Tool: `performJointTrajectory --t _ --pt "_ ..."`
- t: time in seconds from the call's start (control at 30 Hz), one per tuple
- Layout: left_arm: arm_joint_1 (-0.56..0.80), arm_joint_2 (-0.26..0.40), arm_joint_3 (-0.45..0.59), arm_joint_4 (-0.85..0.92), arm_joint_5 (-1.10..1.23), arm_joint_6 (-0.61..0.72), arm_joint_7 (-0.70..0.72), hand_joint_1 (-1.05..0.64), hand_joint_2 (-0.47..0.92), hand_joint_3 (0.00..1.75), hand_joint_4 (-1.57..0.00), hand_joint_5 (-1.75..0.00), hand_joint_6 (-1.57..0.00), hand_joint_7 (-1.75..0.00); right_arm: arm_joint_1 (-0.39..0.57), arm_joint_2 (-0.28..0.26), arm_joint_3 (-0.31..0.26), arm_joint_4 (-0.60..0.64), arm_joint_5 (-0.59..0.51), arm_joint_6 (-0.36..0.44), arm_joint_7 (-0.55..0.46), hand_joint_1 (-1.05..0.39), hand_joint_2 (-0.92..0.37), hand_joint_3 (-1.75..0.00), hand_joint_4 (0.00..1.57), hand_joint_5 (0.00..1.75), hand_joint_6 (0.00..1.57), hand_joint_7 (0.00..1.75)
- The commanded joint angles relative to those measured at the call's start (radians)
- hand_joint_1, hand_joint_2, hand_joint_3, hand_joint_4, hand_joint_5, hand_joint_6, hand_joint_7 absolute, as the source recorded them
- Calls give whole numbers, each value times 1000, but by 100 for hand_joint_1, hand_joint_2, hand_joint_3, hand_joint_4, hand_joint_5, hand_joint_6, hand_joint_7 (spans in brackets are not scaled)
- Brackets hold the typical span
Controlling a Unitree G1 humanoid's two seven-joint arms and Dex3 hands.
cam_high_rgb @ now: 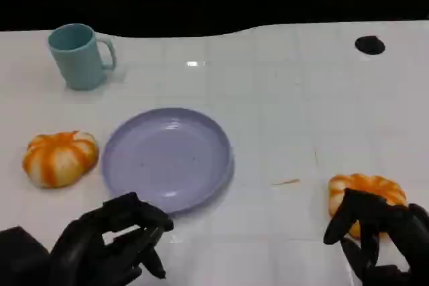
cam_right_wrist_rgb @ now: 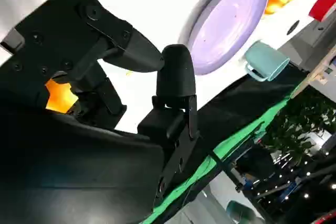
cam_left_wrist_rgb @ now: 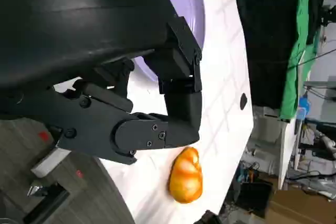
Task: Grasp the bread from the table and place it into the plate.
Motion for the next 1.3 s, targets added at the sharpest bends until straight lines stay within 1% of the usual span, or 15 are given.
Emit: performJointTrajectory --t 0.03,0.43,0.7,0.8,1.03,1.13,1.2,1.3 --pt "6 10 10 -6 1 4 7 -47 92 37 -75 -157 -78 -113 4 -12 -13 -3 5 0 -1 -12 -39 -132 100 175 81 146" --pt "6 13 16 7 -12 -15 -14 -44 92 39 -73 -159 -76 -114 5 -15 -11 -8 2 4 5 -13 -37 -133 99 175 82 146" --pt "7 13 17 2 -20 -5 -11 -44 92 39 -72 -160 -76 -115 6 -12 -10 -16 0 13 7 -14 -36 -134 100 175 82 146" --pt "6 19 13 10 -5 -31 -18 -43 92 41 -71 -162 -74 -117 6 -11 -10 -20 -4 16 5 -13 -35 -135 100 175 82 147" --pt "9 17 14 4 -3 -19 -7 -43 92 40 -71 -162 -73 -118 7 -9 -11 -26 6 18 7 -11 -33 -138 100 175 82 145" --pt "8 15 15 4 -8 -15 -8 -43 92 40 -70 -162 -73 -118 6 -8 -13 -32 5 24 4 -9 -30 -142 98 175 82 136" --pt "7 17 15 9 -8 -25 -16 -43 92 40 -70 -162 -73 -118 5 -7 -16 -38 0 28 -1 -6 -27 -144 91 173 83 124" --pt "6 19 16 14 -9 -31 -20 -42 92 41 -70 -163 -72 -118 5 -5 -19 -48 0 36 -2 -4 -25 -142 84 172 83 112"
